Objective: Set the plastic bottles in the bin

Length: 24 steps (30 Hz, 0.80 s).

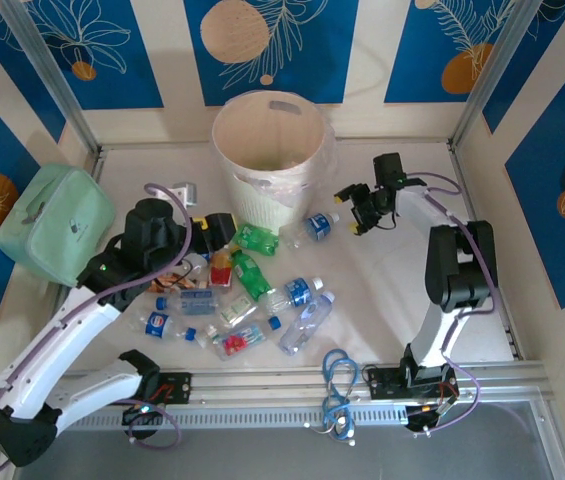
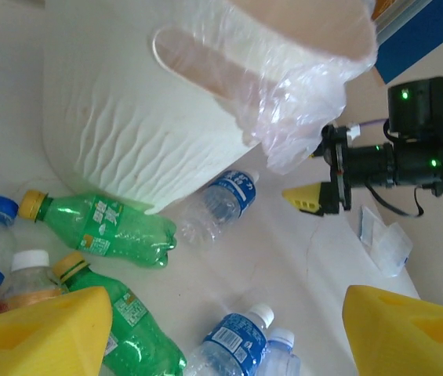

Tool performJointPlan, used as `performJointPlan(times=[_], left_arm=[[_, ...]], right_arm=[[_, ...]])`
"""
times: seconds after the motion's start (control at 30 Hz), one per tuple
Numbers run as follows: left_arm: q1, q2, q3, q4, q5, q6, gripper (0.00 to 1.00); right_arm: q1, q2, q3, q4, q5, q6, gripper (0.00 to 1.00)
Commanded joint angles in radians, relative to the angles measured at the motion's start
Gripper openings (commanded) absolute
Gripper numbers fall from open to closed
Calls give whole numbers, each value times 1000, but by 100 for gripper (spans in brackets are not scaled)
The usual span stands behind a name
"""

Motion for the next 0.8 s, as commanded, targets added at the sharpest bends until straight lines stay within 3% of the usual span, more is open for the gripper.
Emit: performJointPlan(times=[0.0,0.77], left_arm=[[4,-9,-13,25,28,-43,77],[3,-1,-6,23,32,-31,76]], right_arm=[[-1,49,57,7,-40,27,73],[34,183,130,-37,-9,44,71]])
